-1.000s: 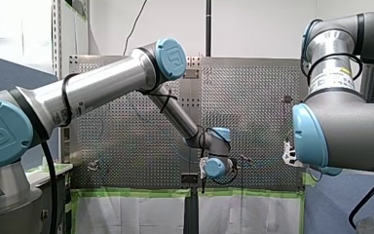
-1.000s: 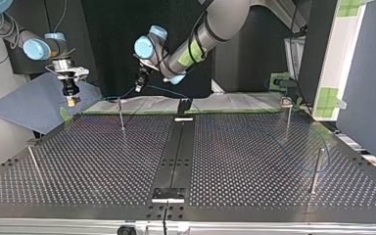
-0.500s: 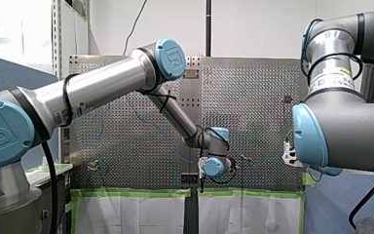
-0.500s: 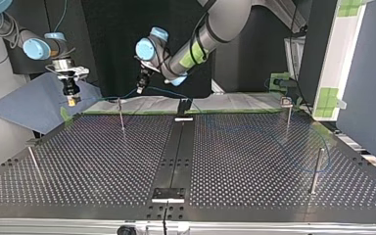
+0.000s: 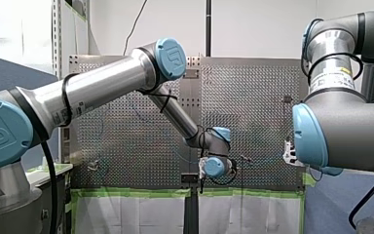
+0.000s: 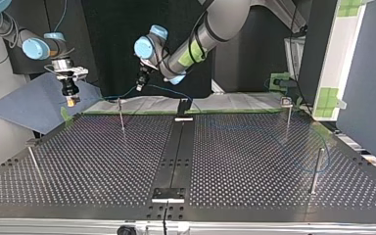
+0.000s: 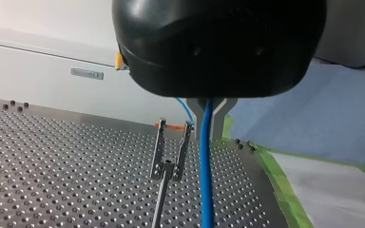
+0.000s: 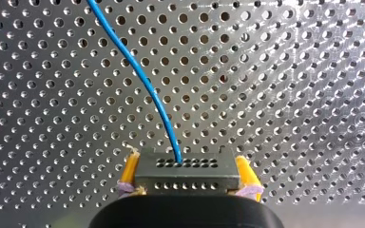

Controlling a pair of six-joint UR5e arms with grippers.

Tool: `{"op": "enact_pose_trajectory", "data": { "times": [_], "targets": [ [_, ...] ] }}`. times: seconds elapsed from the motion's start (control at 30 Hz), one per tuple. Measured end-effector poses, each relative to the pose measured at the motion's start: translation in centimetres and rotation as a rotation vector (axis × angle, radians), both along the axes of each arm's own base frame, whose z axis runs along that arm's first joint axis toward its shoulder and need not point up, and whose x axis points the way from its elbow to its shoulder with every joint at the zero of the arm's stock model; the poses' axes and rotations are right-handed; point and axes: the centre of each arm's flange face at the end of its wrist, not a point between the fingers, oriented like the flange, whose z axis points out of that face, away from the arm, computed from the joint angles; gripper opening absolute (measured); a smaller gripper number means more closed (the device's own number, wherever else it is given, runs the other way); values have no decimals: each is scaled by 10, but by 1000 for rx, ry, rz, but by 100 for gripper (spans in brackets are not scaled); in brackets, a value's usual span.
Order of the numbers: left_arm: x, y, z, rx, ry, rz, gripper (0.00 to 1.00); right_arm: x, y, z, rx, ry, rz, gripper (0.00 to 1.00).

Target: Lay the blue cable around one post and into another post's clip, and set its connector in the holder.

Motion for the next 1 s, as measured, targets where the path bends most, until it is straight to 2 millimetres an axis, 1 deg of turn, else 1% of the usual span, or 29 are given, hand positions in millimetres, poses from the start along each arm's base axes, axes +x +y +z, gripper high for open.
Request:
{"op": "enact_pose_trajectory", "data": {
  "times": [0.3,0.77,1.0],
  "targets": [
    [11,5,2,-6,-1,16,1,-1,0,0,-2,0,0,0],
    [13,4,1,-24,11,-16,1,2,-1,1,-8,-6,2,0],
    [21,9,0,-56,31,-20,1,4,-2,2,-16,-25,1,0]
  ]
}}
